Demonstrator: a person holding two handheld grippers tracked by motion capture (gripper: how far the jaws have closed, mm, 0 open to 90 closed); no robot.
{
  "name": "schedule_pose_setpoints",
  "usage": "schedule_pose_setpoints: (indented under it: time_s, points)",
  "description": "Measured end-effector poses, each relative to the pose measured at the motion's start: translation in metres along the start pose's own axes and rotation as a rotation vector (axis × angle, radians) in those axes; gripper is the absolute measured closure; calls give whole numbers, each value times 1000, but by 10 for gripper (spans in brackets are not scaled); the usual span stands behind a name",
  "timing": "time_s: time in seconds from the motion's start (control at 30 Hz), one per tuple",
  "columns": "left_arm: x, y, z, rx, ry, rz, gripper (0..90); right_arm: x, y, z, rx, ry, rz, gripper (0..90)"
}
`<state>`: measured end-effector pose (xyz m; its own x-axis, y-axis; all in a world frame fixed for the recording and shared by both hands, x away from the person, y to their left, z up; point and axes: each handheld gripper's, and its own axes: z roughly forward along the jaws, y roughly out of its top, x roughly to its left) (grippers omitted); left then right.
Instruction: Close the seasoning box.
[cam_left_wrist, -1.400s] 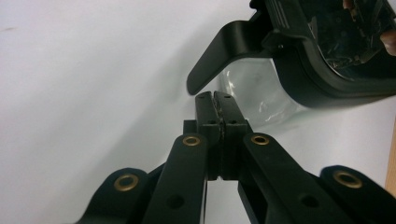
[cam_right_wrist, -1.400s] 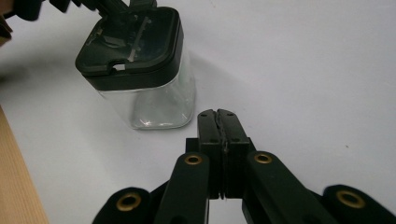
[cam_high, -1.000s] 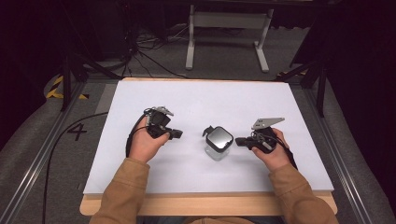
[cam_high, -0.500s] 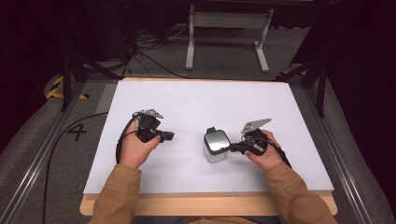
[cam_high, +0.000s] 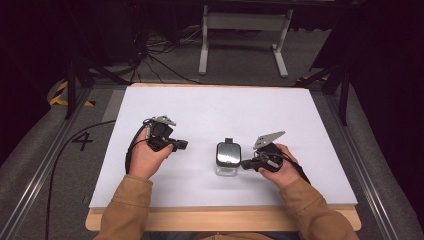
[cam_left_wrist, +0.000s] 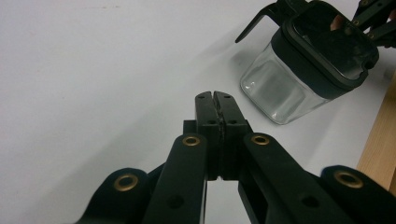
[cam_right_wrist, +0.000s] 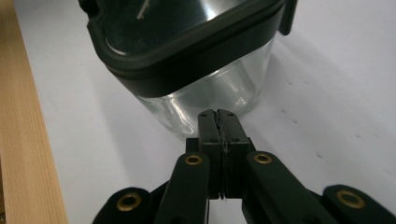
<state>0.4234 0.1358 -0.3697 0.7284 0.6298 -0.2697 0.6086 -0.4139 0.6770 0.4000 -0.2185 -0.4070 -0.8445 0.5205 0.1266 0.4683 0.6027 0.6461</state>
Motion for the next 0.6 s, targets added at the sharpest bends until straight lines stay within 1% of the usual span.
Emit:
schedule_pose_setpoints:
  time_s: [0.03,0.07,0.13,0.17,0.2,0.27,0.33,0.4,0.43,0.47,0.5,0.53,0.57,0.6]
  points:
    - [-1,0,-1,-1,-4,-3,900,-1,2,-5,-5,-22,-4,900]
    - [-2,1,-4,-4,-2,4,900,-2,3,-9,-10,-33,-2,900]
    - [-4,0,-7,-8,-3,11,899,-6,5,-22,-44,-32,7,895]
    - [-6,0,-10,-3,-3,15,894,-8,7,-28,-59,-33,13,864]
    - [-7,-1,-13,-3,-2,16,879,-10,8,-34,-78,-43,11,829]
    - [-9,-4,-21,-8,0,23,864,-15,10,-45,-97,-46,21,807]
    - [-9,-6,-27,-14,14,27,846,-21,11,-56,-120,-79,28,774]
    - [-6,-10,-36,-26,32,9,837,-26,11,-64,-140,-95,37,748]
    - [-4,-11,-39,-35,33,-3,833,-30,9,-70,-157,-110,45,734]
    - [-1,-13,-42,-37,37,-3,826,-33,8,-74,-165,-123,54,726]
    - [3,-16,-45,-36,43,-14,820,-36,6,-77,-173,-137,59,716]
    - [5,-17,-47,-43,50,-24,810,-42,3,-82,-185,-161,71,700]
    - [8,-19,-49,-49,51,-42,805,-44,1,-85,-190,-171,81,695]
    - [11,-20,-52,-46,59,-36,798,-48,-2,-88,-198,-192,88,689]
